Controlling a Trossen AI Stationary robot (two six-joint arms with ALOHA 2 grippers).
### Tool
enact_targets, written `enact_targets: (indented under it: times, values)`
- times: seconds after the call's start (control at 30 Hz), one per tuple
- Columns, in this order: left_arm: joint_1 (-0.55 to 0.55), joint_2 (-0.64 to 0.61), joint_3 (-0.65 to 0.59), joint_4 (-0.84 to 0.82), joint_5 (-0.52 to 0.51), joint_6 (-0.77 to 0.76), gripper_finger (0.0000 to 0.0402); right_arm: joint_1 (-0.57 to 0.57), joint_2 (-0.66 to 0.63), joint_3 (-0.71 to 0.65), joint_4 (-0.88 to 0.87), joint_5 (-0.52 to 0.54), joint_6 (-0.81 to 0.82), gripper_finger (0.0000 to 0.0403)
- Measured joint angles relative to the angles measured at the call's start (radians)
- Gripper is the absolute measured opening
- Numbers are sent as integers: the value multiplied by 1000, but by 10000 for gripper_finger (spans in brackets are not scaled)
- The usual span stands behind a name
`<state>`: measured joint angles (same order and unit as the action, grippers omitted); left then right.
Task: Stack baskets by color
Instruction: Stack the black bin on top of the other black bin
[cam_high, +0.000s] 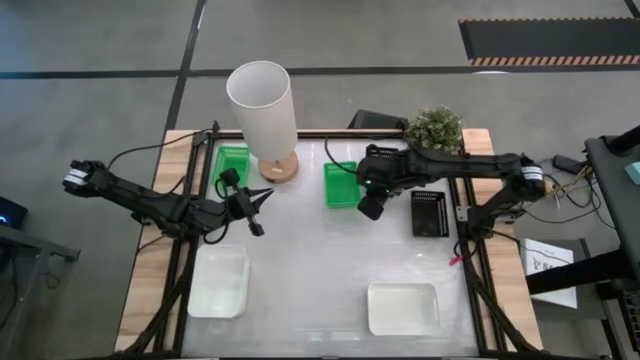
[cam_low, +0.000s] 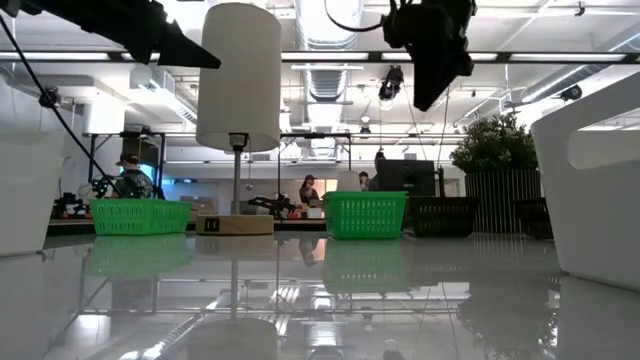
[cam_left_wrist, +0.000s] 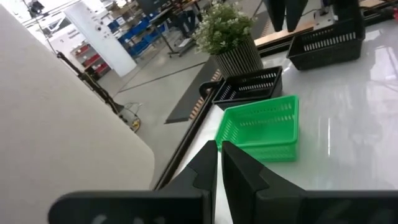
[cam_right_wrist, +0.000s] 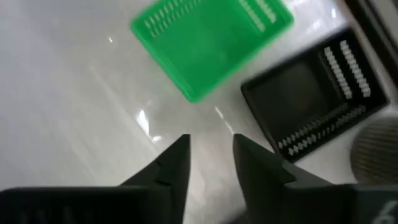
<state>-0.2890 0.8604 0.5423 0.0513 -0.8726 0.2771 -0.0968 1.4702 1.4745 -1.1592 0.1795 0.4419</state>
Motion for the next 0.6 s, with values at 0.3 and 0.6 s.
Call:
enact_targets:
  times: [0.3, 0.6]
  values:
    - [0, 2, -1, 4, 0, 12, 6, -19, 55, -18, -74, 3, -168, 179]
    - [-1, 5, -7, 5, 0, -45, 6, -49, 37, -131, -125, -18, -503, 172]
